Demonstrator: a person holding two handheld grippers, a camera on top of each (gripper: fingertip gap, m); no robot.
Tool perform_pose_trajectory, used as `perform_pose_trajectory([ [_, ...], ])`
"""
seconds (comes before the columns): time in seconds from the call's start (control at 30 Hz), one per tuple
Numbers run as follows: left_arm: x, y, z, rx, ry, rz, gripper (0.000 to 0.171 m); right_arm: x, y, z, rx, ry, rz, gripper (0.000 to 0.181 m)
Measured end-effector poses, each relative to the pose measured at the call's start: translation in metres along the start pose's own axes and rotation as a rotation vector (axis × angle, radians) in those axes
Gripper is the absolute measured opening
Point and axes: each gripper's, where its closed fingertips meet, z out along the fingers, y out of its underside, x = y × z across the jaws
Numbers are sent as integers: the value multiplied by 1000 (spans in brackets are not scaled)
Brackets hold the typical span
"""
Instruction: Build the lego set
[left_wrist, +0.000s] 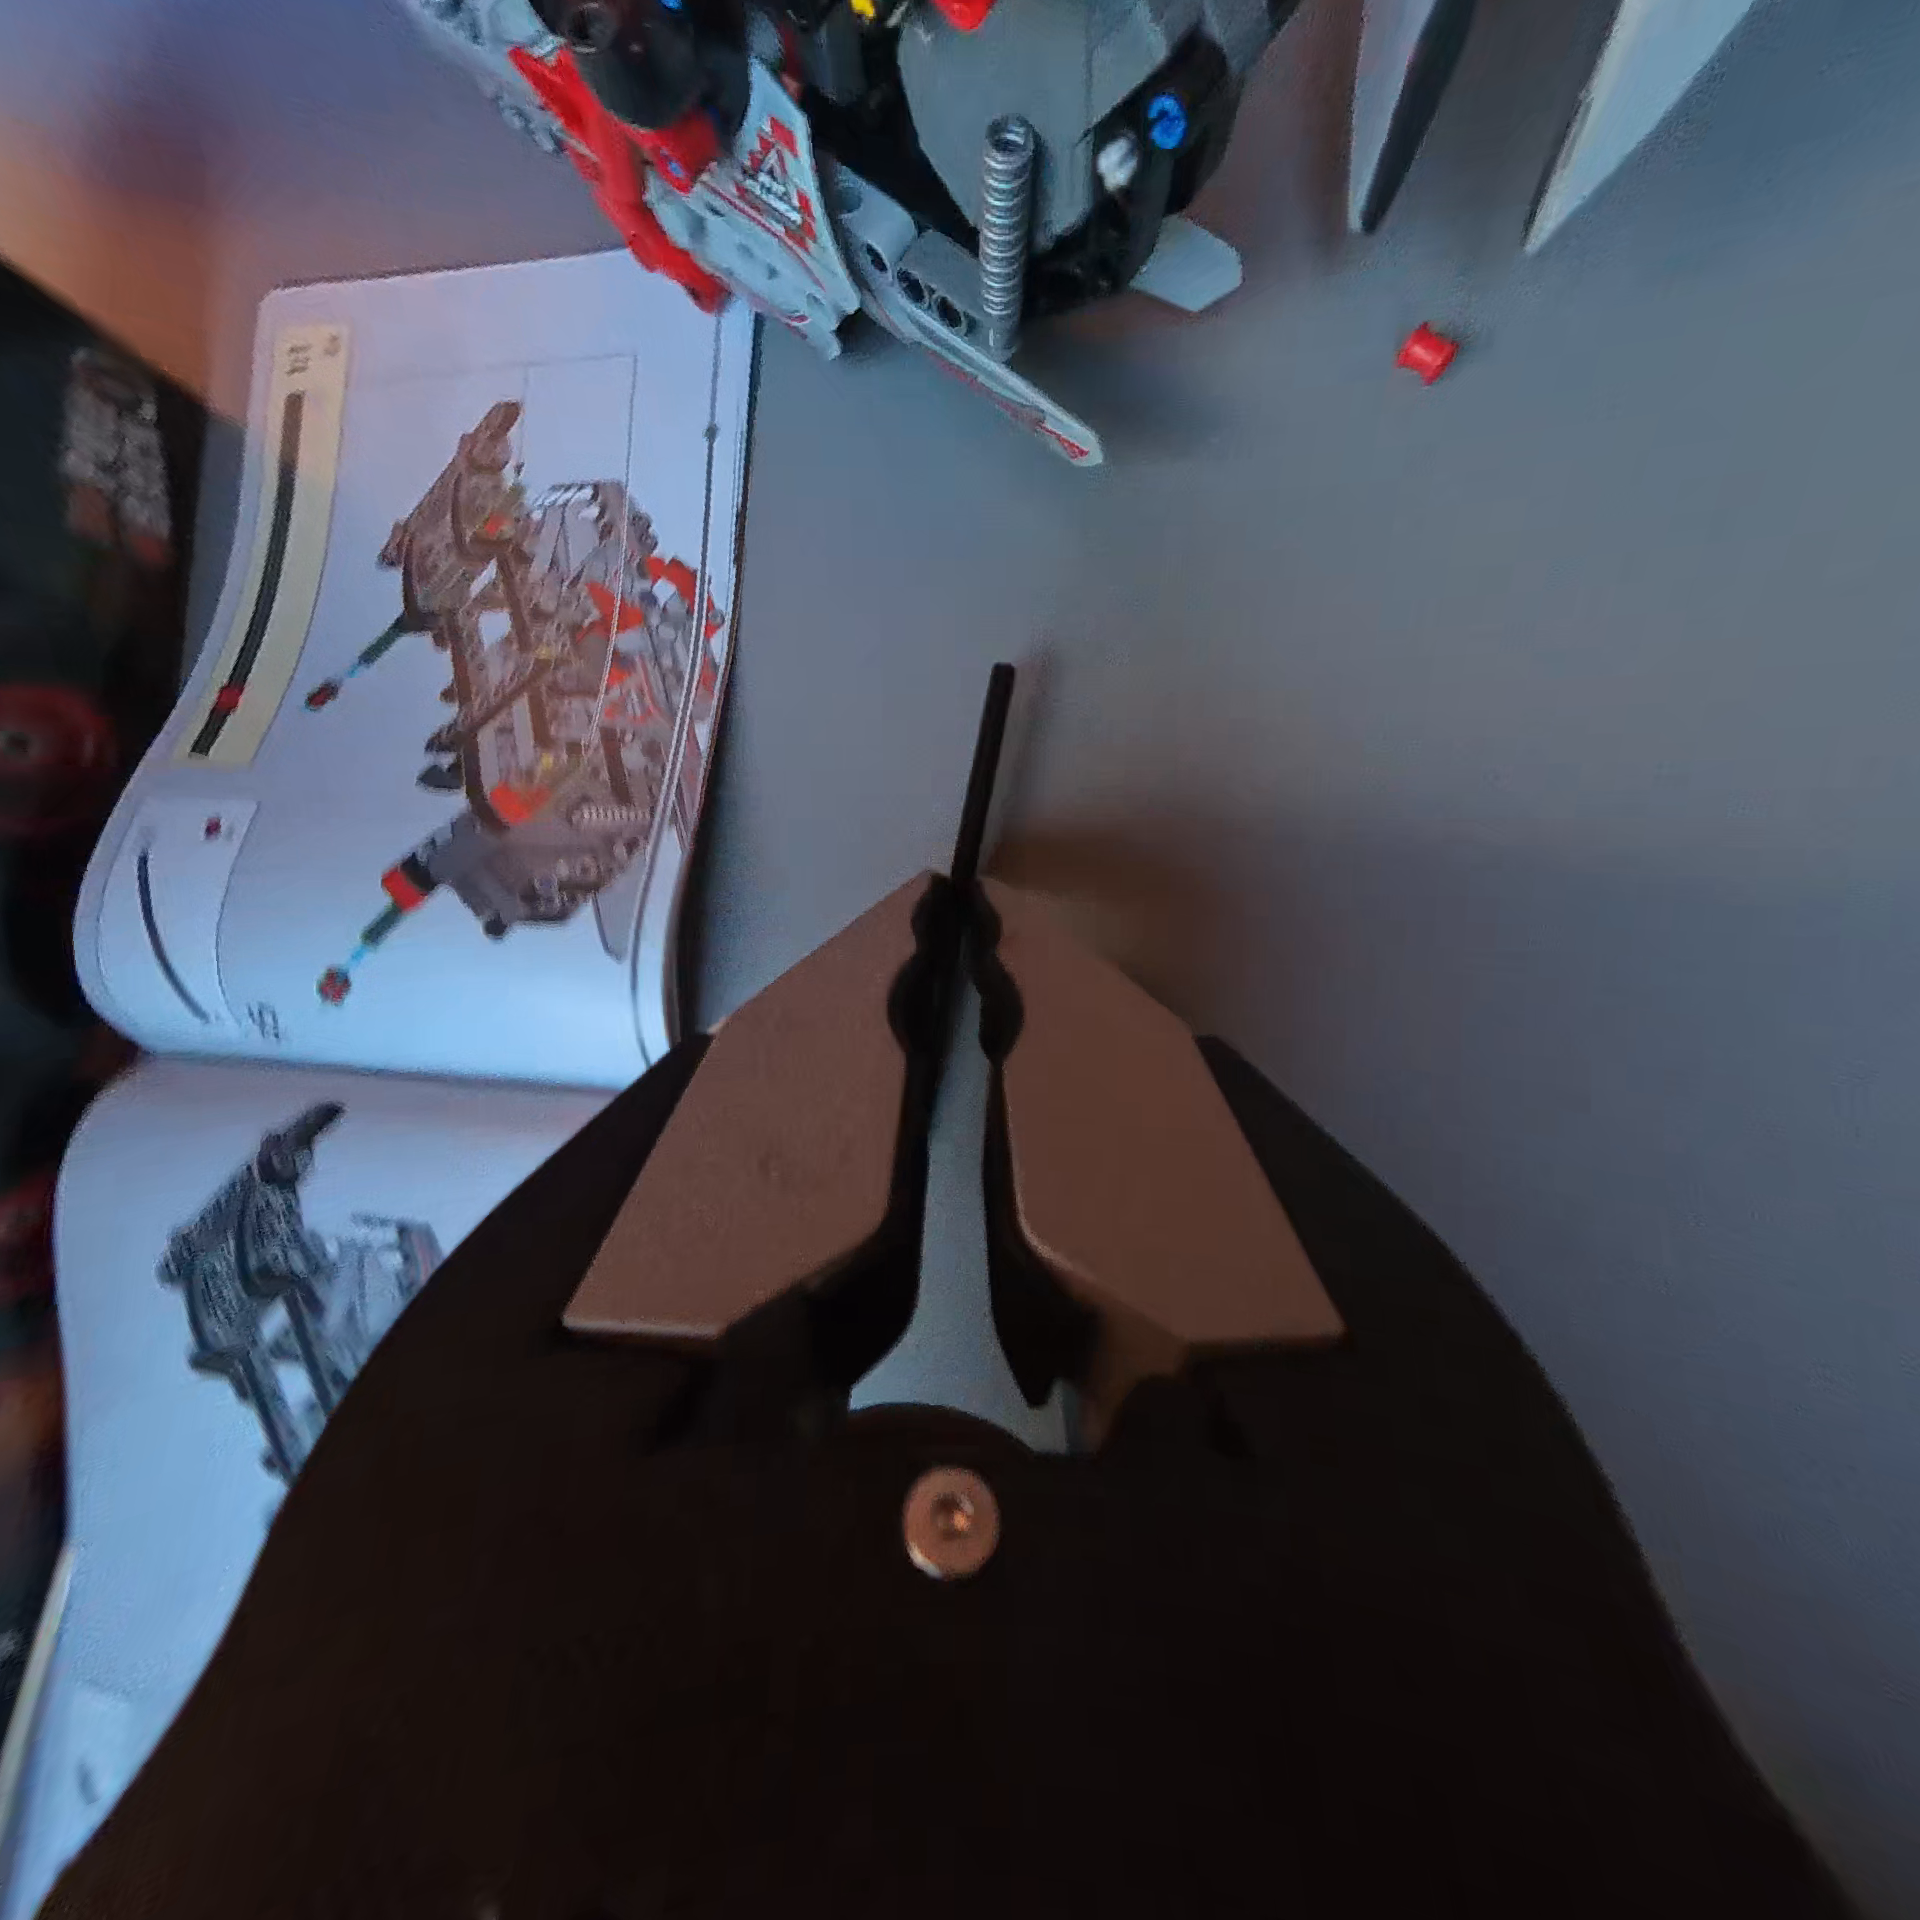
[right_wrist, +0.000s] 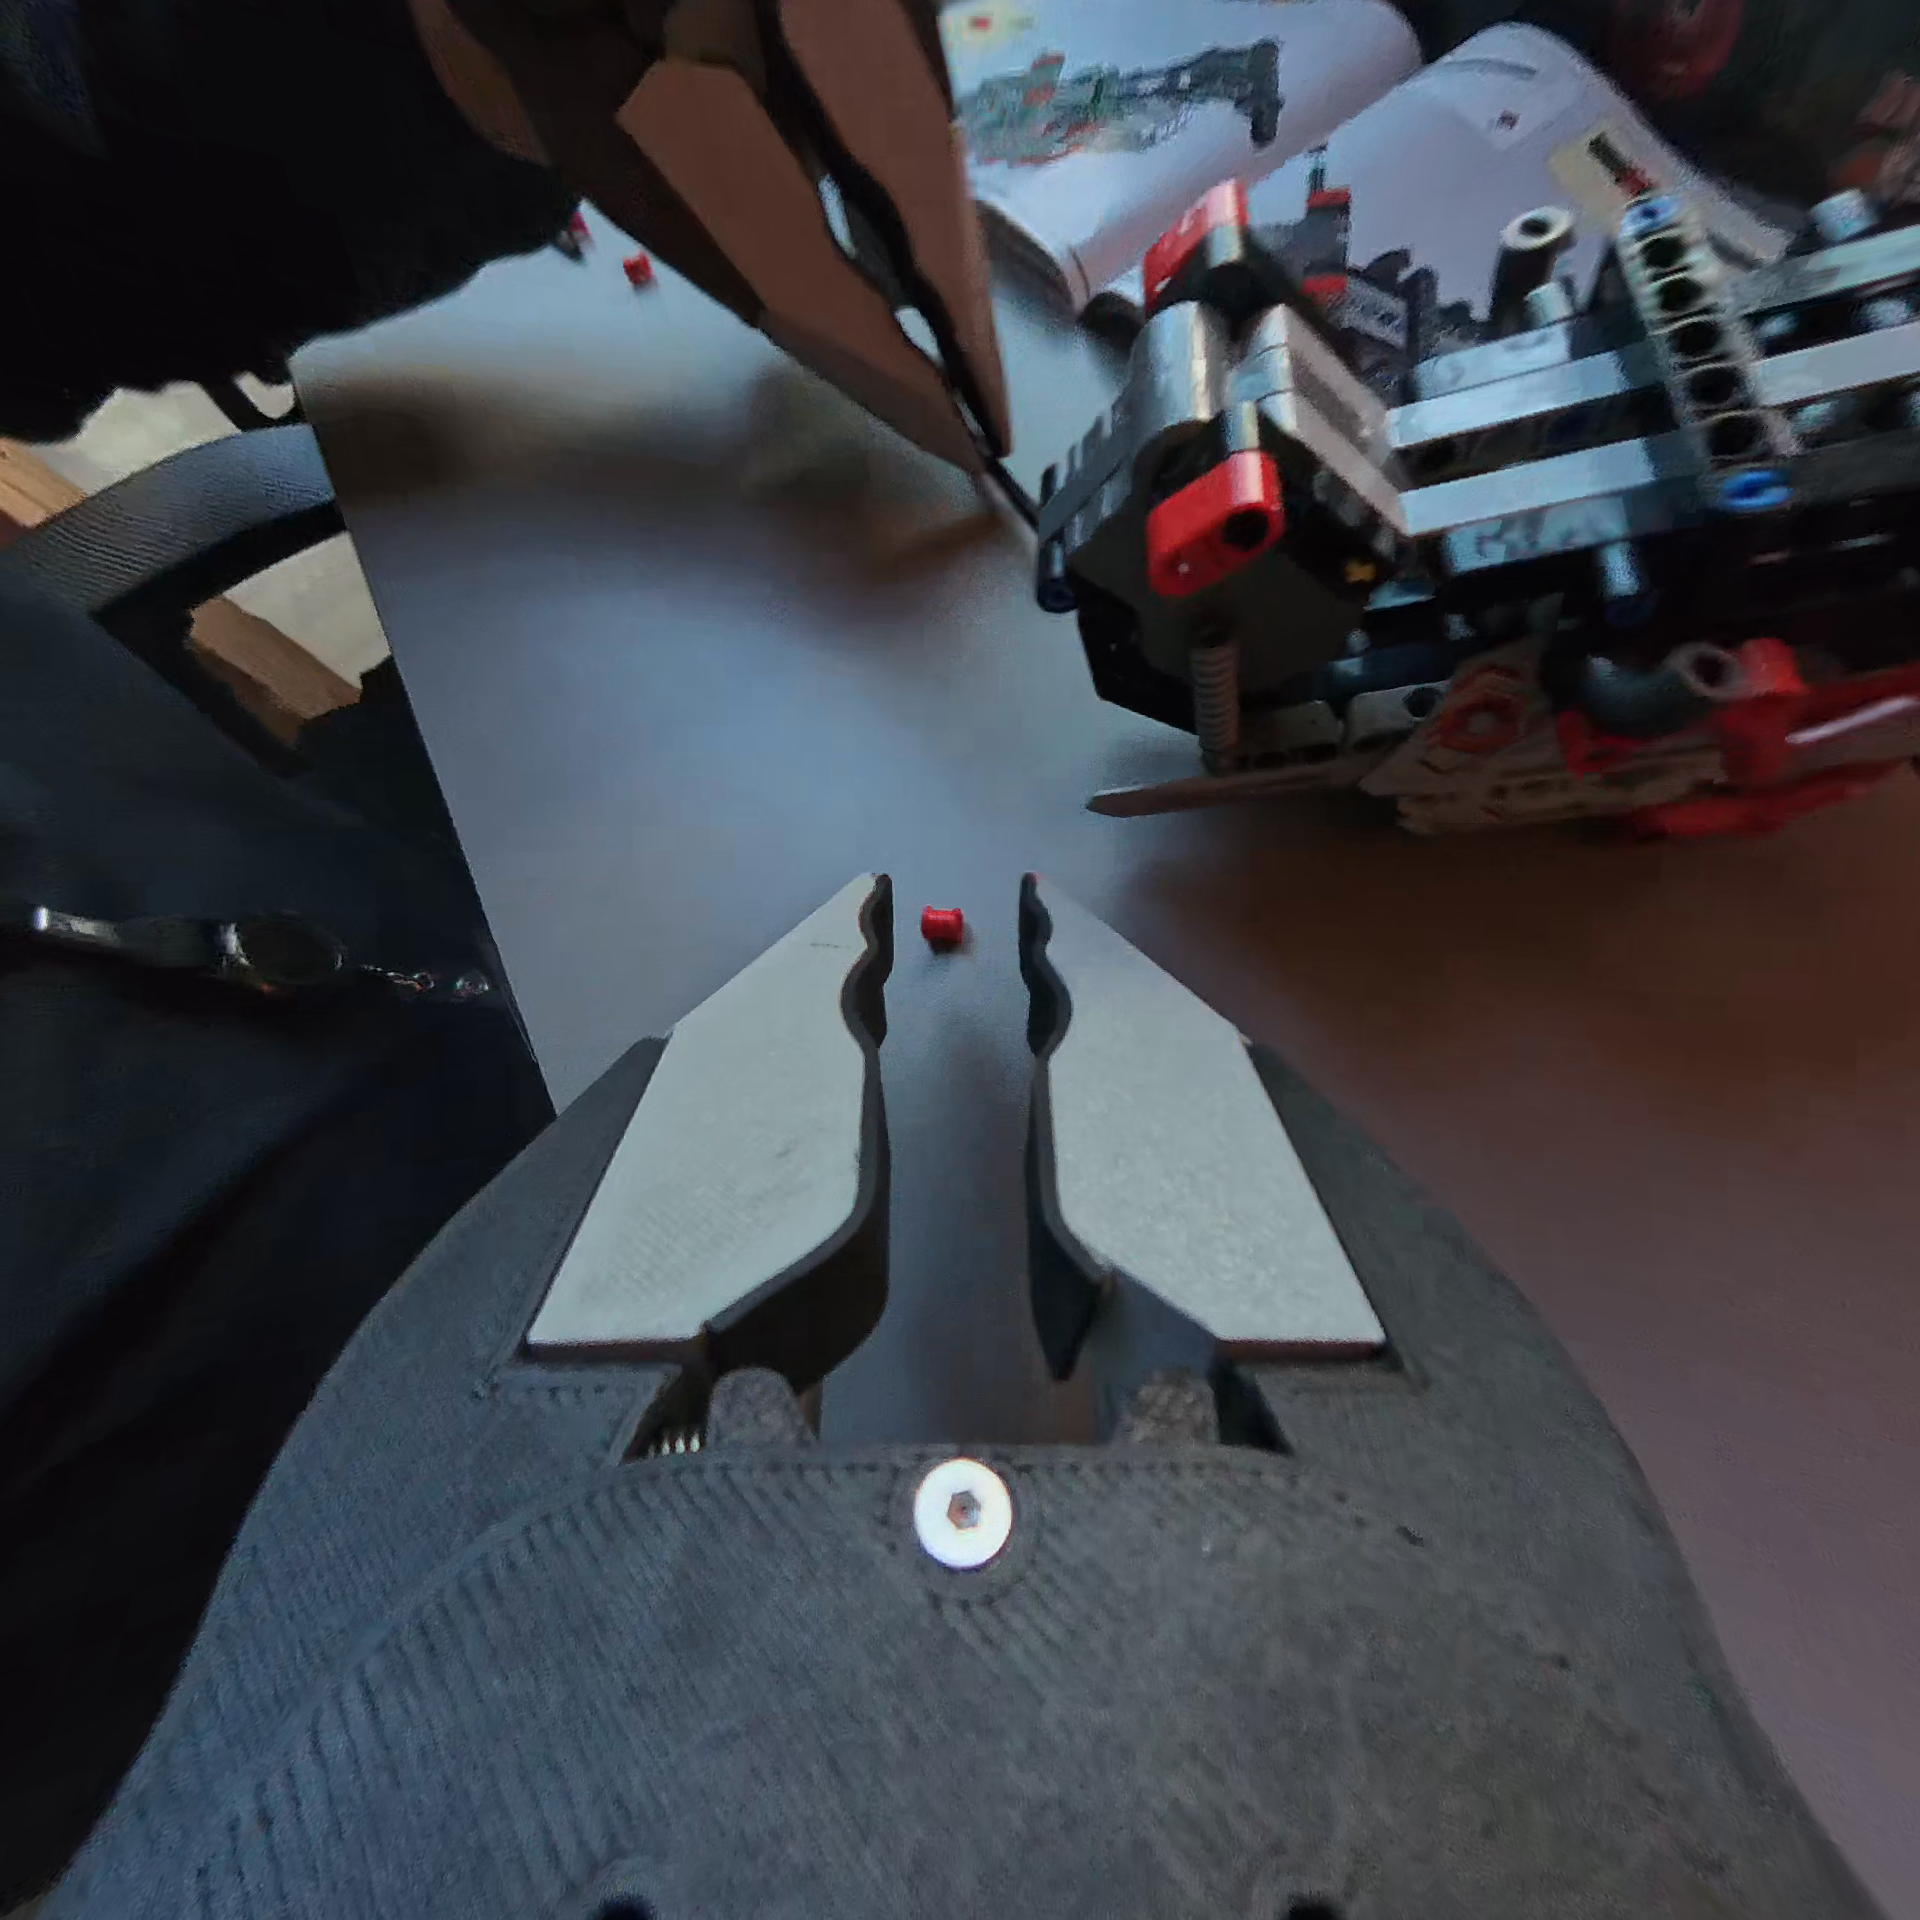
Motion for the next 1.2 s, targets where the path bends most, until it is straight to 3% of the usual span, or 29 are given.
perform_pose_trajectory([
  [0.13,2,7,-17,55,-61,-79,0,20,-11,-20,88,68,12,29],
  [0.2,3,8,-20,69,-76,-101,0,25,-25,-30,126,75,35,44],
  [0.3,2,3,-21,100,-103,-100,0,38,-49,-44,142,222,22,63],
  [0.43,8,-6,-9,112,-66,-98,0,20,-80,-31,102,313,-213,53],
  [0.57,13,-7,7,98,-3,-136,0,32,-74,-5,-92,441,-426,43],
  [0.63,13,-8,7,97,18,-158,0,32,-64,1,-164,425,-473,32],
  [0.9,12,5,-6,43,14,-81,17,37,-46,-24,-180,396,-465,32],
  [0.97,13,3,1,65,47,-80,12,38,-45,-26,-156,362,-447,32],
  [1.0,17,0,3,82,97,-86,1,38,-45,-28,-141,348,-439,31],
  [1.2,18,-3,4,114,147,-124,0,34,-51,-39,-14,238,-362,38],
])
